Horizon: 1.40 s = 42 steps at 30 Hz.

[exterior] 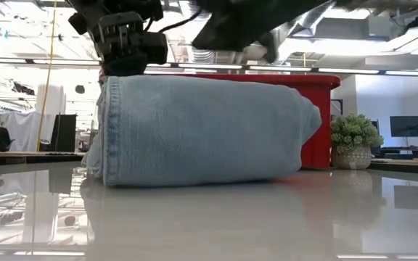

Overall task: Fold Laundry from Bin
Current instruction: Fold the light blue pants

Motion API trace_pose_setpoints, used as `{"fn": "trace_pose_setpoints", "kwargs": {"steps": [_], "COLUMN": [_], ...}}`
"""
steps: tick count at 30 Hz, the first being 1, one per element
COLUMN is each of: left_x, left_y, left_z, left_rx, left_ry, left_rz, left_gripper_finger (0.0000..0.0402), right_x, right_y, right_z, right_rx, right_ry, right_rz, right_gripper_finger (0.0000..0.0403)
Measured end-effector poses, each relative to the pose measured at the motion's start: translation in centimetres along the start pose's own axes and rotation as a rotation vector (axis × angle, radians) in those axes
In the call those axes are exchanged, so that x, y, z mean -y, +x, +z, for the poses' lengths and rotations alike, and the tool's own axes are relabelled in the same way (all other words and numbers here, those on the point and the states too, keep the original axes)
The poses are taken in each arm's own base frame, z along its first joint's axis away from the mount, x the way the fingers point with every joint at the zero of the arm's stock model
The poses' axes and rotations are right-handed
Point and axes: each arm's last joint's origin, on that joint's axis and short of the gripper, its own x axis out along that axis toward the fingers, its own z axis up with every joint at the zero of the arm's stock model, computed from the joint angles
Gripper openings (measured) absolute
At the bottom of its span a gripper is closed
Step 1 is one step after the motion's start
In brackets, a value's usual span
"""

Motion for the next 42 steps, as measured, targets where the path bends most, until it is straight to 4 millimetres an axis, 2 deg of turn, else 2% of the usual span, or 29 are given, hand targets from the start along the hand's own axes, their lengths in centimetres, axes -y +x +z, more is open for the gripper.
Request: {"fn": "trace_pose_setpoints", "kwargs": {"steps": [4,8,14,18,20,23,26,29,31,33,37,40,42], "left_x": [-0.6,-1.0,-1.0,-0.3,0.4,2.3,4.4,6.0,6.4,5.8,3.4,1.9,1.8], "left_y": [-0.3,-0.5,-1.4,-3.6,-4.7,-6.4,-7.2,-6.6,-5.4,-3.7,-0.1,1.5,2.2], "left_z": [0.2,0.4,0.4,0.7,1.2,1.6,1.3,0.2,-0.9,-2.3,-6.1,-9.1,-10.3], "left_rx": [0.011,0.016,-0.072,-0.227,-0.247,-0.161,0.025,0.227,0.309,0.319,0.246,0.214,0.259], "left_ry": [-0.056,-0.118,-0.124,-0.136,-0.117,-0.03,0.073,0.157,0.187,0.168,0.03,-0.113,-0.166], "left_rz": [-0.002,0.0,0.03,0.048,0.078,0.122,0.209,0.25,0.244,0.228,0.196,0.184,0.117], "left_gripper_finger": [0.0007,0.0014,0.0077,0.0125,0.014,0.0148,0.0147,0.0142,0.014,0.0137,0.0133,0.0128,0.0123], "right_x": [-0.1,0.9,3.3,4.3,4.6,4.9,4.8,4.7,4.4,3.9,2.0,0.3,-0.8], "right_y": [4.2,6.8,10.4,11.8,12.2,12.5,12.6,12.6,12.5,12.0,10.6,9.1,7.9], "right_z": [-1.5,-3.7,-7.0,-8.6,-9.3,-9.6,-9.6,-9.4,-9.5,-9.2,-9.2,-9.2,-9.5], "right_rx": [-0.019,-0.046,-0.101,-0.123,-0.133,-0.147,-0.154,-0.17,-0.186,-0.192,-0.212,-0.279,-0.344], "right_ry": [-0.07,-0.062,-0.064,-0.067,-0.069,-0.066,-0.067,-0.092,-0.115,-0.145,-0.169,-0.17,-0.156], "right_rz": [-0.051,-0.108,-0.104,-0.096,-0.094,-0.079,-0.059,0.002,0.06,0.106,0.237,0.41,0.441], "right_gripper_finger": [0.0018,0.0022,0.0015,0.0015,0.0015,0.0015,0.0015,0.0016,0.0016,0.0017,0.0017,0.0017,0.0017]}}
